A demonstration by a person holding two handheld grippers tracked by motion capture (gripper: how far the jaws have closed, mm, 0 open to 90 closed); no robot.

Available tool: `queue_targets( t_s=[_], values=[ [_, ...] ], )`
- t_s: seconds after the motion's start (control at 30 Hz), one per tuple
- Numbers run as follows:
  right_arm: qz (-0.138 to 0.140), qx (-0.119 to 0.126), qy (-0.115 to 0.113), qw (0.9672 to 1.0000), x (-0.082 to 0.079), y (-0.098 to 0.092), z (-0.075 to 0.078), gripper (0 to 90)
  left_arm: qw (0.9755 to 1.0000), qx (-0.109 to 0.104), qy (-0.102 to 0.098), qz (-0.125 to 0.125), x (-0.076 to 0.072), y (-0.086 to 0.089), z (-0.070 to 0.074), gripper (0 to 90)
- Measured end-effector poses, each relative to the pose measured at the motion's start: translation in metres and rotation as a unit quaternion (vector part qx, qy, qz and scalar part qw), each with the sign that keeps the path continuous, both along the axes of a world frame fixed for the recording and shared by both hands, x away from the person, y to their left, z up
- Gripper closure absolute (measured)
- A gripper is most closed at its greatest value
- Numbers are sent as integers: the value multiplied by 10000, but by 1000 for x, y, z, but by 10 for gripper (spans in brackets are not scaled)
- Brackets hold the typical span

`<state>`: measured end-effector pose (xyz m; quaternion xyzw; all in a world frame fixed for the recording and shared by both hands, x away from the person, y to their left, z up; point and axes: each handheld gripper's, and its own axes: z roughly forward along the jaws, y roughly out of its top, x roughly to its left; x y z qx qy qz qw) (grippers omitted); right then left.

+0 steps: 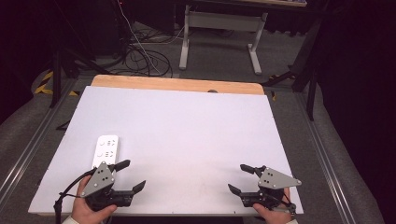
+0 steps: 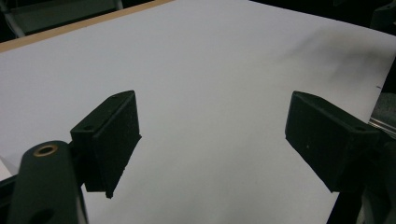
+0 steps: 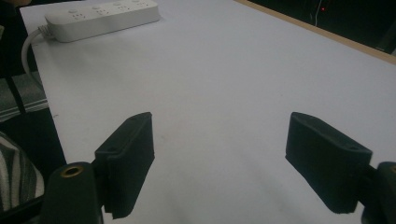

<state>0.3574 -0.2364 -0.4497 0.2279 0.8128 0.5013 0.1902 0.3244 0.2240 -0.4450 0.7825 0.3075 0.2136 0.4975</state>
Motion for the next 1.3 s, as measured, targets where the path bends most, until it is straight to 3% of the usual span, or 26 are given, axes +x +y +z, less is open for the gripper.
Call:
queue_targets(
  t_s=[0.2,0.47,0.67,0.93,1.2,1.3],
  values=[
    [8,-10,-24,10000,-1,0,0,261,9996,189,-189,-24,-4,-4,4,193],
    [35,-38,-18,10000,0,2,-1,262,9996,235,-129,9,-4,-3,8,197],
    [28,-47,8,10000,0,2,-2,262,9999,-39,96,6,-4,-2,14,217],
    [46,-53,20,10000,1,3,-2,262,9998,175,-41,-1,-8,-6,17,215],
    [60,-46,30,10000,1,3,-2,262,9999,89,51,-20,-7,-5,28,256],
    [76,-39,38,10000,2,3,-3,262,9998,187,-107,9,-7,-3,34,262]
  ],
)
